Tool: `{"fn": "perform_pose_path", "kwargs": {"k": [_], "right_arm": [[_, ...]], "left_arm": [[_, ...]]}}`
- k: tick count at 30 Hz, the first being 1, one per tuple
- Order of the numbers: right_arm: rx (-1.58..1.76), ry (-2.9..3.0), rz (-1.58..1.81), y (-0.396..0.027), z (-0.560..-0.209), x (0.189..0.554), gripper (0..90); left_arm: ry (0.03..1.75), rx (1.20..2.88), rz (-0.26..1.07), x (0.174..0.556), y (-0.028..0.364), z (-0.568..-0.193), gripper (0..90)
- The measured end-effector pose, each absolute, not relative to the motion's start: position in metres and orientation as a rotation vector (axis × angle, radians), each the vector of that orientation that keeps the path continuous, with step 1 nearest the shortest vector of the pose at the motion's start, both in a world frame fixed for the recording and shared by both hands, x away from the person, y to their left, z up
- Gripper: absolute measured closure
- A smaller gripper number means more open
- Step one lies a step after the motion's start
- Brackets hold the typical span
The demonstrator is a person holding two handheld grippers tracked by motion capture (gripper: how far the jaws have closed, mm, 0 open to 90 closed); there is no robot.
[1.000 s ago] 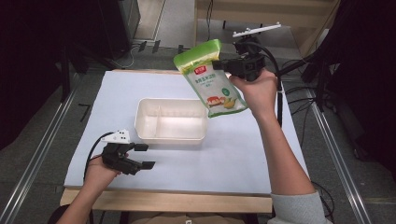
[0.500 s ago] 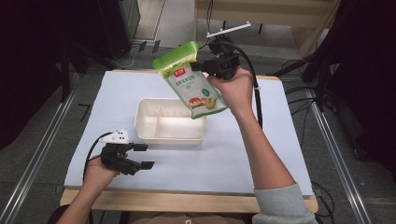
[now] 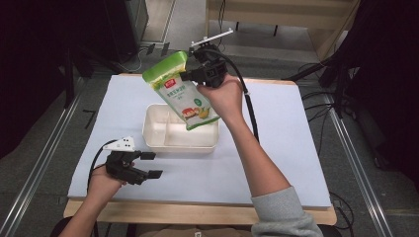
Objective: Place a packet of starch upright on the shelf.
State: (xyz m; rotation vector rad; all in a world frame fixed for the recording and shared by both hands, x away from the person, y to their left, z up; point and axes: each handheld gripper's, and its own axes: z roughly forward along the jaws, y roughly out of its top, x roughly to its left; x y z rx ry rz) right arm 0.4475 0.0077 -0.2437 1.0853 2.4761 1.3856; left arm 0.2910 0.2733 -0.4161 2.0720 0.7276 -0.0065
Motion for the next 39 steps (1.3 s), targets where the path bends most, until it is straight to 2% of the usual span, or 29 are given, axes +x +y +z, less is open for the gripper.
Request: {"fn": "perform_pose_path", "kwargs": {"k": [13, 18, 23, 30, 34, 39], "right_arm": [[1.112, 2.507, 1.385, 0.037, -0.271, 0.452, 88.8], [1.125, 2.508, 1.365, 0.048, -0.302, 0.454, 88.9], [1.173, 2.457, 1.468, 0.040, -0.314, 0.454, 88.8], [1.202, 2.458, 1.398, 0.020, -0.325, 0.453, 88.8], [1.236, 2.436, 1.476, 0.002, -0.338, 0.454, 88.7], [1.221, 2.447, 1.422, -0.010, -0.337, 0.454, 88.7]], "left_arm": [[0.715, 2.069, -0.015, 0.290, 0.273, -0.415, 23.4], [0.719, 2.071, -0.024, 0.292, 0.274, -0.416, 23.4], [0.732, 2.079, -0.030, 0.294, 0.273, -0.418, 23.4], [0.734, 2.068, -0.020, 0.292, 0.275, -0.417, 23.4], [0.742, 2.069, -0.028, 0.293, 0.274, -0.418, 23.4], [0.744, 2.065, -0.038, 0.294, 0.274, -0.419, 23.4]]}}
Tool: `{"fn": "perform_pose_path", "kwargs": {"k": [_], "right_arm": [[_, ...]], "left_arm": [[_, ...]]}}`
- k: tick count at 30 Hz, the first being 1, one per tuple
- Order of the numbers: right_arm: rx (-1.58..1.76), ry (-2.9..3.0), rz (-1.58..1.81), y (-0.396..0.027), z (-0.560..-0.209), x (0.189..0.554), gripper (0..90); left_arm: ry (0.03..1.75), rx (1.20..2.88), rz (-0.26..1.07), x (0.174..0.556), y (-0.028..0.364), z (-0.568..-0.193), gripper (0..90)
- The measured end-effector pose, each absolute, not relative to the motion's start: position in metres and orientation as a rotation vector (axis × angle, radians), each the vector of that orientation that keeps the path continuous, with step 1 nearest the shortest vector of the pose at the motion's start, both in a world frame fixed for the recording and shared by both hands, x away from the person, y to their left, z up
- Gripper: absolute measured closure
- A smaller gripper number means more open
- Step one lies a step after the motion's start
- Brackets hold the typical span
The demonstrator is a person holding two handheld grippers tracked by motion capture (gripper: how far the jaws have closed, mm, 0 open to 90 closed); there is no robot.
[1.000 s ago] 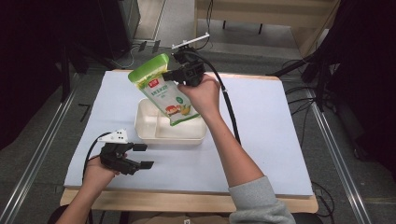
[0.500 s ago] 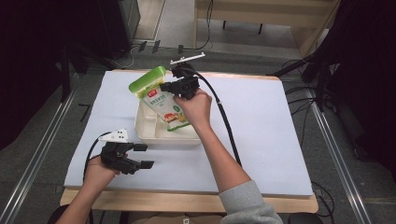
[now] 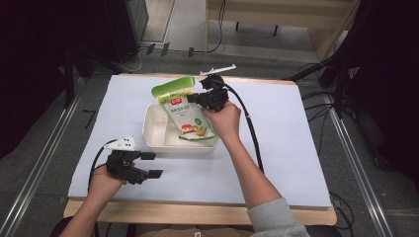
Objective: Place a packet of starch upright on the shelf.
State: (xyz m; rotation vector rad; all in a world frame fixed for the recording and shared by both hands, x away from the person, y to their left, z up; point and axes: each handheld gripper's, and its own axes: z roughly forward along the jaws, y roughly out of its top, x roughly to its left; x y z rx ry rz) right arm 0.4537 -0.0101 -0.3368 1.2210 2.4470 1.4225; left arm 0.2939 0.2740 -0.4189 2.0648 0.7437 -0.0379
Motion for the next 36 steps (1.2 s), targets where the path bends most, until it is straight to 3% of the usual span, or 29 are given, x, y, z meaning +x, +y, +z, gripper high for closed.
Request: {"fn": "perform_pose_path", "kwargs": {"k": [23, 25, 30, 33, 36], "right_arm": [[1.362, 2.434, 1.380, -0.067, -0.364, 0.453, 88.0], [1.378, 2.438, 1.368, -0.069, -0.365, 0.453, 85.0], [1.393, 2.451, 1.340, -0.067, -0.368, 0.455, 59.1], [1.320, 2.456, 1.335, -0.068, -0.368, 0.452, 51.6], [1.323, 2.473, 1.325, -0.069, -0.366, 0.451, 50.6]], "left_arm": [[0.738, 2.090, -0.045, 0.294, 0.269, -0.421, 23.8], [0.731, 2.102, -0.041, 0.294, 0.267, -0.421, 23.8], [0.724, 2.103, -0.044, 0.294, 0.266, -0.422, 23.8], [0.738, 2.095, -0.047, 0.295, 0.268, -0.422, 23.8], [0.738, 2.095, -0.045, 0.295, 0.268, -0.422, 23.8]]}}
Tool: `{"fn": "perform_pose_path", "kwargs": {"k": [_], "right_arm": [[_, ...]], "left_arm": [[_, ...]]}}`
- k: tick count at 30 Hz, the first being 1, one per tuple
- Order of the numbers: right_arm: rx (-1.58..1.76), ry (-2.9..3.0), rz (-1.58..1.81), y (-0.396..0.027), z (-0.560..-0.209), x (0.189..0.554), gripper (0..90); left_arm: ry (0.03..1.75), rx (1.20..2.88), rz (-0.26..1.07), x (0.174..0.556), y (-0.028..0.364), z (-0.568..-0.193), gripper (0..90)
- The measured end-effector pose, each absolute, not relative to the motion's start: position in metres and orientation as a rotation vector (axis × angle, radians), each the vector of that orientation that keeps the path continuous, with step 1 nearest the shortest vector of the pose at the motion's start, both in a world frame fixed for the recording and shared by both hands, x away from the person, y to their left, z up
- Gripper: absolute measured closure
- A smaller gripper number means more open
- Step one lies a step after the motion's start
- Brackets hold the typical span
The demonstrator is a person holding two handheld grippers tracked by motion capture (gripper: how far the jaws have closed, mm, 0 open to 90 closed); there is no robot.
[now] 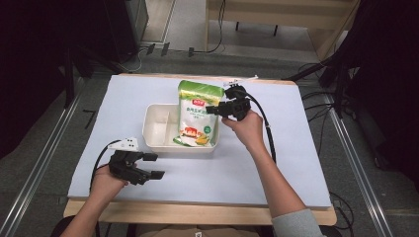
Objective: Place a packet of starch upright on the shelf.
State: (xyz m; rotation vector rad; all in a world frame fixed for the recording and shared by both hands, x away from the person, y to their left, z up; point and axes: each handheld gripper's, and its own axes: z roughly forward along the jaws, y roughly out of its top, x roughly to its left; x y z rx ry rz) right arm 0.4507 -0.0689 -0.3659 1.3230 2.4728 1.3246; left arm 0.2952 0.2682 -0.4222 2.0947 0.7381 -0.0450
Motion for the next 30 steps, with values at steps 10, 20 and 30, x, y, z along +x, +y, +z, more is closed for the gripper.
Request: {"fn": "perform_pose_path", "kwargs": {"k": [10, 20, 30], "right_arm": [[1.305, 2.524, 1.315, -0.085, -0.363, 0.437, 45.0], [1.202, 2.555, 1.317, -0.102, -0.361, 0.416, 43.7], [1.140, 2.539, 1.380, -0.127, -0.370, 0.383, 41.7]], "left_arm": [[0.730, 2.100, -0.046, 0.294, 0.267, -0.422, 23.8], [0.737, 2.095, -0.042, 0.295, 0.268, -0.422, 23.8], [0.749, 2.116, -0.034, 0.295, 0.267, -0.423, 23.8]]}}
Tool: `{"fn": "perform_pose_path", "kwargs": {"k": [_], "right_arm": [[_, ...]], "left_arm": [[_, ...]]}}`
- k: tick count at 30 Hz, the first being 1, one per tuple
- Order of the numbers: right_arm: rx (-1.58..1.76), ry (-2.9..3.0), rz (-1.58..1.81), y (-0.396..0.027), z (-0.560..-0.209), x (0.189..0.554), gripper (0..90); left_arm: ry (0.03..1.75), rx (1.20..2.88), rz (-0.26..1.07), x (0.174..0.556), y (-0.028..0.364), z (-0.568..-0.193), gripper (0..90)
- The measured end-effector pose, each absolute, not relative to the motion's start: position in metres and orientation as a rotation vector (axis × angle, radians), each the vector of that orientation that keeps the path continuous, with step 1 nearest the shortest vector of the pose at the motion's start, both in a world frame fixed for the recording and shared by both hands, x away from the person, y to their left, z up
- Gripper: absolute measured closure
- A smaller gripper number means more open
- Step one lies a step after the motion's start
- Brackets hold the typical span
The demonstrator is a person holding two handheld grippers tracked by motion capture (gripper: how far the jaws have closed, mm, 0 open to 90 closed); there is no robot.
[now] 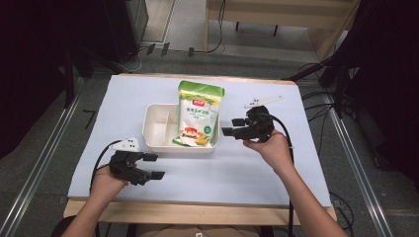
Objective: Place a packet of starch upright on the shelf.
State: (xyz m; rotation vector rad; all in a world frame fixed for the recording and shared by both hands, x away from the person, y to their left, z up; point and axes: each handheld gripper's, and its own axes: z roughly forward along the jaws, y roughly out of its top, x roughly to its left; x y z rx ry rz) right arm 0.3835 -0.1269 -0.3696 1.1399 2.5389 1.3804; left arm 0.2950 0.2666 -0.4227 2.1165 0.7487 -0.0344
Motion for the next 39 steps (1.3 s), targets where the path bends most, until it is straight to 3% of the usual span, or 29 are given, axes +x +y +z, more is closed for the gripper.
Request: {"fn": "perform_pose_path", "kwargs": {"k": [18, 39], "right_arm": [[1.074, 2.523, 1.331, -0.141, -0.412, 0.323, 40.7], [1.076, 2.567, 1.304, -0.134, -0.438, 0.325, 38.9]], "left_arm": [[0.729, 2.098, -0.011, 0.292, 0.268, -0.416, 23.7], [0.723, 2.115, 0.001, 0.291, 0.264, -0.415, 23.6]]}}
